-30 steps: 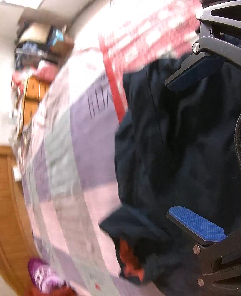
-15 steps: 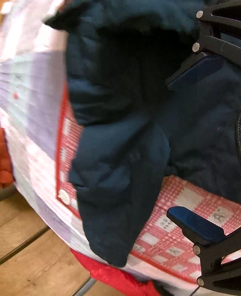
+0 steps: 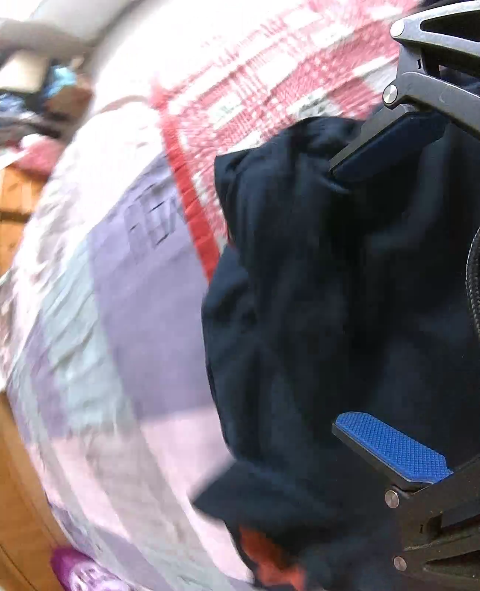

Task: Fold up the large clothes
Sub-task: 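Close the left tool on the navy sleeve cuff with the red tag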

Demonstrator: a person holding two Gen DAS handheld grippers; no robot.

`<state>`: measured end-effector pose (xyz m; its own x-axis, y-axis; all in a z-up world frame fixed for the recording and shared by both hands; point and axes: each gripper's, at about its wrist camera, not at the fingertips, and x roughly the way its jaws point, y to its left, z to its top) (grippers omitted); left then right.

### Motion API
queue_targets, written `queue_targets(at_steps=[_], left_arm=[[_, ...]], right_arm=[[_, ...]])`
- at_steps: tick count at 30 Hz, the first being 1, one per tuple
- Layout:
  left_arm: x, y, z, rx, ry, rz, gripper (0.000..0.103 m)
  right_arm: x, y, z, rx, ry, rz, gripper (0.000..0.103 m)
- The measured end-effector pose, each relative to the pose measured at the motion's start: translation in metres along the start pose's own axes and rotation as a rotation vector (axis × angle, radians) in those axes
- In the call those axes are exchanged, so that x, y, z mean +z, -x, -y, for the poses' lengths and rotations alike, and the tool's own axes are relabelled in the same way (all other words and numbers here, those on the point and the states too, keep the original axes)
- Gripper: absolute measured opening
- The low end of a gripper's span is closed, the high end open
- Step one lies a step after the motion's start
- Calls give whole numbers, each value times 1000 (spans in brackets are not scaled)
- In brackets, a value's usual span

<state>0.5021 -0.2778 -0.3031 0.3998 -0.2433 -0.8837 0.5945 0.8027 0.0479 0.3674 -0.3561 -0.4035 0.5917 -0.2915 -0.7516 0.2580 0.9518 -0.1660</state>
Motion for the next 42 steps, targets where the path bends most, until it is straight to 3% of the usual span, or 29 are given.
queue_targets(at_steps=[5,9,12,14,19,24,25,28,30,32,38,40,41,42], left_arm=[[17,-52,43,86,-104,-62,103],[24,-75,46,124,-88,-96,103],[25,-78,50,117,-61,-121,103],[24,-70,42,62,-33,-125,103],[12,-44,33,2,-53,-80,103],[30,-2,36,-14,-68,78,103],[36,-2,36,9,-69,87,103],[42,-33,39,54,-83,-25,103],[35,-56,41,69,-94,-99,103],[29,-68,42,71,-93,-126,103],[28,-74,46,81,-125,-149,103],[29,-75,46,77,-123,-154,103],[28,-75,46,77,-121,-155,103],[28,-76,46,80,-121,-157,103]], right_arm=[[-6,7,3,20,-97,7,8],[-19,22,12,2,-178,26,0],[-31,21,16,31,-193,-22,0],[-32,23,20,51,-198,-13,0],[-22,24,16,66,-130,6,2],[-16,15,-3,42,-22,-16,3],[-16,14,-4,30,-21,-22,5],[-18,16,2,-5,-54,-12,33],[-18,20,10,-12,-93,16,76],[-16,25,12,15,-95,48,82],[-4,4,-13,27,78,25,82],[0,-5,-12,48,73,-9,80],[2,-8,-11,84,64,-23,55],[2,-10,-11,107,62,-37,22]])
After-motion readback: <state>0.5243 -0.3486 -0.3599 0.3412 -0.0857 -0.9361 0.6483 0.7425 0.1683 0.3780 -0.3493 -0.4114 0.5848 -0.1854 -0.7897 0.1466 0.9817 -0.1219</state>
